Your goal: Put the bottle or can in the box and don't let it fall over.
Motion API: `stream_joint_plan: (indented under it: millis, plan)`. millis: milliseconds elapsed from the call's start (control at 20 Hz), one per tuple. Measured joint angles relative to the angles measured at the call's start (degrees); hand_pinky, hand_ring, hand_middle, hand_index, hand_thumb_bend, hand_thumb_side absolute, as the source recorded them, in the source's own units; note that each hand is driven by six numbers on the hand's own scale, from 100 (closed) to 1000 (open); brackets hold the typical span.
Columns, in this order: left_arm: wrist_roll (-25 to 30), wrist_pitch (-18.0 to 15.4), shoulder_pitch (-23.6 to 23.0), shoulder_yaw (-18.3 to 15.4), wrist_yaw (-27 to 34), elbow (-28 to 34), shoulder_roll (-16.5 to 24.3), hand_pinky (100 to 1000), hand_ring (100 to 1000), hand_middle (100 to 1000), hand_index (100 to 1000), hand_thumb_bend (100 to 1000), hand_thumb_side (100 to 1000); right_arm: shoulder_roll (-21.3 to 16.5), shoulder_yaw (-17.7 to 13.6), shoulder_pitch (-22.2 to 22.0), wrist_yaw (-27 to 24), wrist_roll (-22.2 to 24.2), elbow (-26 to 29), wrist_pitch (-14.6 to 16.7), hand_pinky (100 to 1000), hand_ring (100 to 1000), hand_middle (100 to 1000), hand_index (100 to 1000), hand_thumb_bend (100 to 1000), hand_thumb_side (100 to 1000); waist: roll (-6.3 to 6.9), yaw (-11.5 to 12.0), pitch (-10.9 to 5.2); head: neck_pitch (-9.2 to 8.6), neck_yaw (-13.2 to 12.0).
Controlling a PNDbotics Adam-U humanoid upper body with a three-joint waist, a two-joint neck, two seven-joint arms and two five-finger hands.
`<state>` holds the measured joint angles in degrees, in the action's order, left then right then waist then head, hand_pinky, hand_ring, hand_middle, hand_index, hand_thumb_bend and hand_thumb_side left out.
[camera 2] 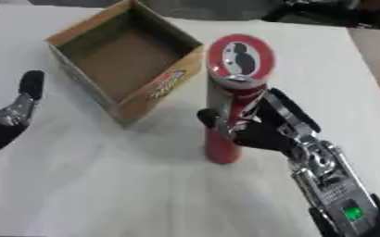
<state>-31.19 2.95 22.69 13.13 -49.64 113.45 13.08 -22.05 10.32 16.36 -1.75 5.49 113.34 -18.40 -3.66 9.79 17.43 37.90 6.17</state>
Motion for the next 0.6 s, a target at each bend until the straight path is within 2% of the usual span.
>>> stream_joint_plan:
  millis: [350,500,600]
  plan:
    - [1.18,1.38,-0.2,-0.32,-1.32,0.0,-0.03,729,741,542,696,459,587,0.0,0.32,0.23,-3.77,-0.96,0.03,-2.83,1000,1000,909,821,410,143,0.0,0.05,0.14,0.0,0.0]
    - [1.7,1.54,-0.21,-0.31,-2.27,0.0,-0.04,772,783,588,712,455,600,0.01,0.34,0.24,-5.24,-1.44,0.3,-3.12,1000,1000,901,810,276,110,-0.02,0.07,0.16,0.0,-0.02]
    - [1.72,1.53,-0.25,-0.3,-2.46,0.0,-0.15,787,798,605,721,450,603,0.02,0.27,0.24,-6.06,-2.12,0.32,-3.27,1000,1000,896,799,223,100,-0.04,0.08,0.19,0.0,-0.05]
